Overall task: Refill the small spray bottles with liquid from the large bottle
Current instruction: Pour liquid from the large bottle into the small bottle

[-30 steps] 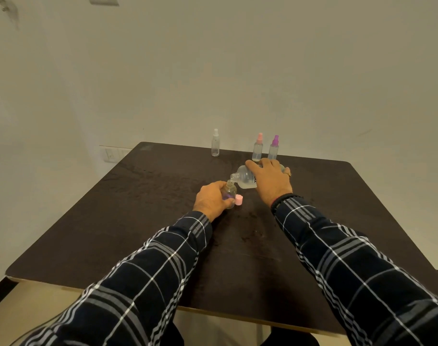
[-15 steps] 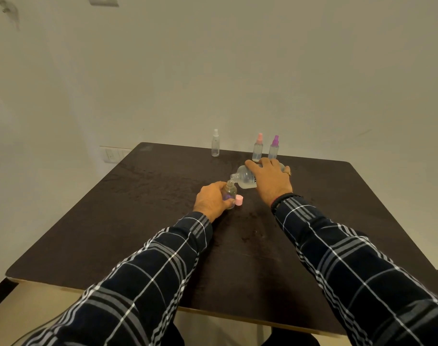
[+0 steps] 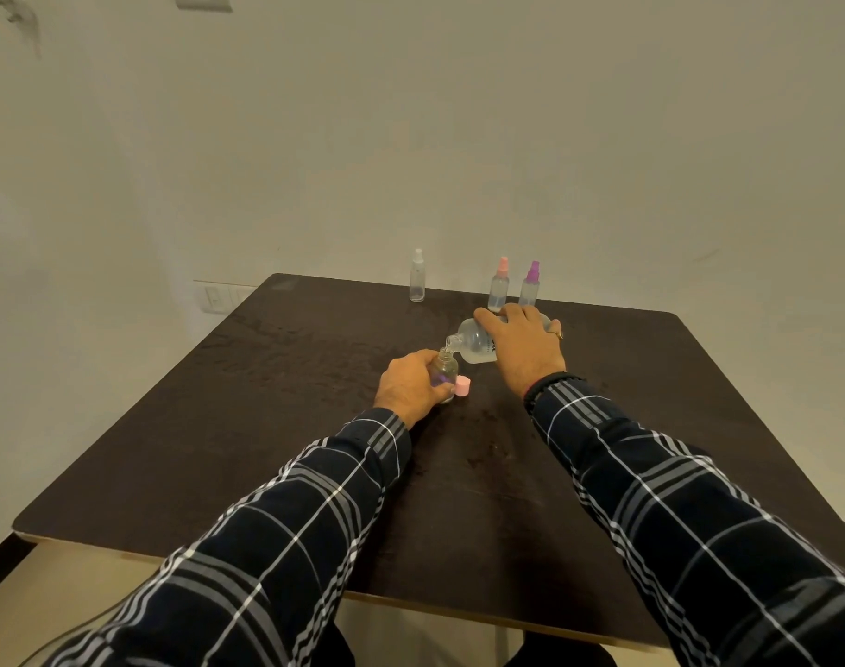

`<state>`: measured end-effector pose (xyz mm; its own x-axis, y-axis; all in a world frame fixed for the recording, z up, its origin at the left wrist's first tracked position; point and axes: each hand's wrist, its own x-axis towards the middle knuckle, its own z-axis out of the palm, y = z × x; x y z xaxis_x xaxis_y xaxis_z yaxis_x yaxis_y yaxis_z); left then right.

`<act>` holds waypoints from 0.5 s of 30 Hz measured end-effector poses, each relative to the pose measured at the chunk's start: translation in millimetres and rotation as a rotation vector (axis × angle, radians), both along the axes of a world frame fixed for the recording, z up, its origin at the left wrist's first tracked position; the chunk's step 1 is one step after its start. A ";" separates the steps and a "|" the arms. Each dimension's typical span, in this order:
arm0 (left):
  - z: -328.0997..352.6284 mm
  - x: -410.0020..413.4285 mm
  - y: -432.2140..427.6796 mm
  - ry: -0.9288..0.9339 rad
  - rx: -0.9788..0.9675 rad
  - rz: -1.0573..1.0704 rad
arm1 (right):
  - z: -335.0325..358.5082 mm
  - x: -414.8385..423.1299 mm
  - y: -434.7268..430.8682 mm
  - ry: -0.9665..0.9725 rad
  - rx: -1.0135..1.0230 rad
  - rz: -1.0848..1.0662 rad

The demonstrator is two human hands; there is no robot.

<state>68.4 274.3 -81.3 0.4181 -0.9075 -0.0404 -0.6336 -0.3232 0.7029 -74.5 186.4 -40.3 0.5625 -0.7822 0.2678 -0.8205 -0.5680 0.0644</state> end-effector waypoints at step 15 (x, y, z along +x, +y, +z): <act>-0.4 -0.2 -1.1 -0.005 0.009 0.012 | 2.0 0.1 1.7 -0.004 -0.001 0.003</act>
